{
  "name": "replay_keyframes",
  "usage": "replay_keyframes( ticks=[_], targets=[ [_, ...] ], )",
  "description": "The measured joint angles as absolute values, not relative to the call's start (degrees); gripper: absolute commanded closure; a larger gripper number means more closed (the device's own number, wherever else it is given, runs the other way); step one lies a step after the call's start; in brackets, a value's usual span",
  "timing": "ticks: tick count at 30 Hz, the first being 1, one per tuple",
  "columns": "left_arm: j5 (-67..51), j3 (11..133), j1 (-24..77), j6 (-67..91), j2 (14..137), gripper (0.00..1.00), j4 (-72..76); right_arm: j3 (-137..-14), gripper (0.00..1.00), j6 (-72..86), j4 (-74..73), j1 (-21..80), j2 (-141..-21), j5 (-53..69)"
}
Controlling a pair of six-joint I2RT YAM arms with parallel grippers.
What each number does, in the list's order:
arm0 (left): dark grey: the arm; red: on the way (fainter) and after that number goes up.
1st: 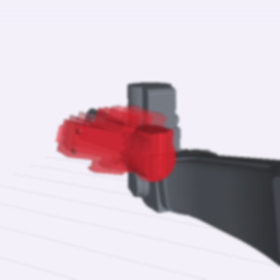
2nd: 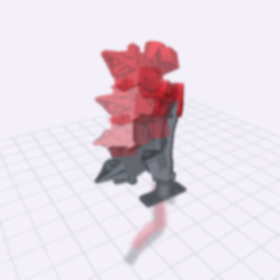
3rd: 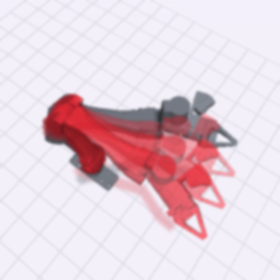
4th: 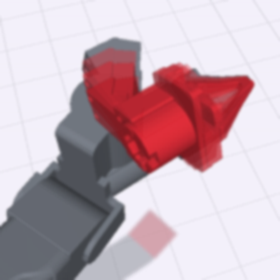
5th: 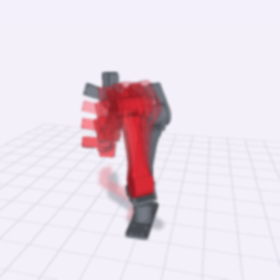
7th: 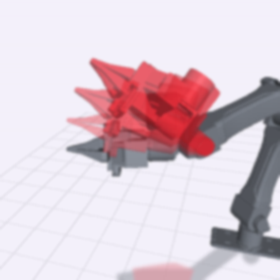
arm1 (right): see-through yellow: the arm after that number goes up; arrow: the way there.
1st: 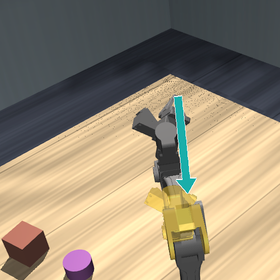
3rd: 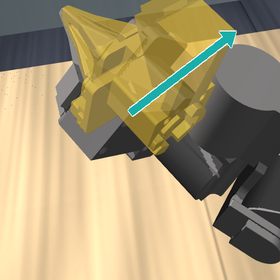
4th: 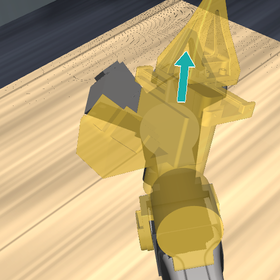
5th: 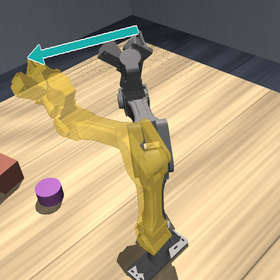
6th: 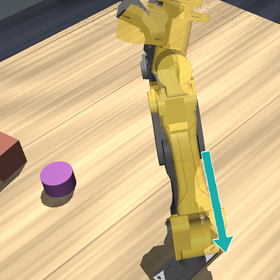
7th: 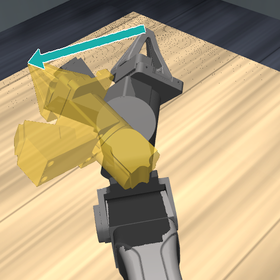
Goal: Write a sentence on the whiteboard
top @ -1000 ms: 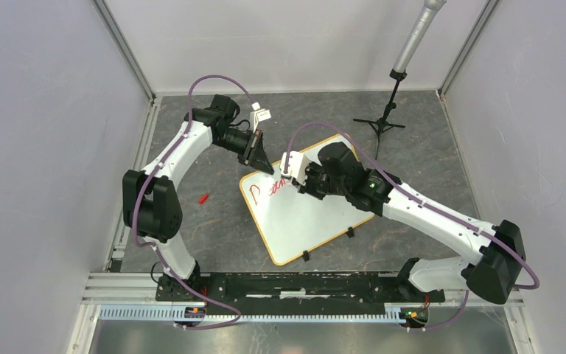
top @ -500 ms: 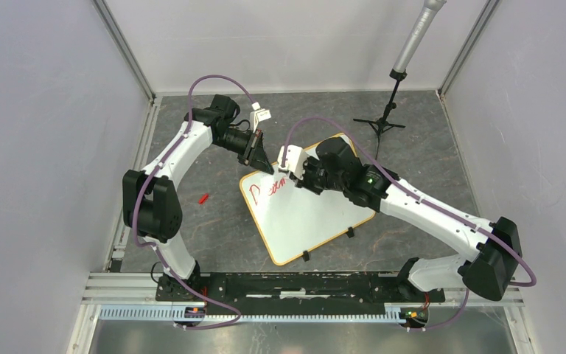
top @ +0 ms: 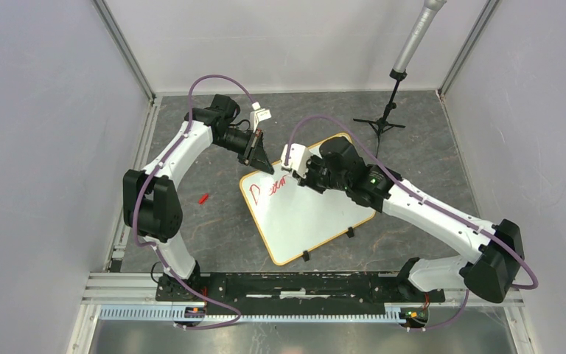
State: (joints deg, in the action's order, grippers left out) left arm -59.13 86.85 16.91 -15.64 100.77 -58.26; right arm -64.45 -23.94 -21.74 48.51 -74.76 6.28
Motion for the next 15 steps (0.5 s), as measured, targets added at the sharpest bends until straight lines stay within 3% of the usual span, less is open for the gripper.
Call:
replay_keyframes(
  ticks=[15],
  targets=[
    [-59.05,86.85,16.91,-15.66,100.77,0.98,-58.28,-61.12,1.00,-23.88,-21.98,48.99,-72.95,8.82]
  ],
)
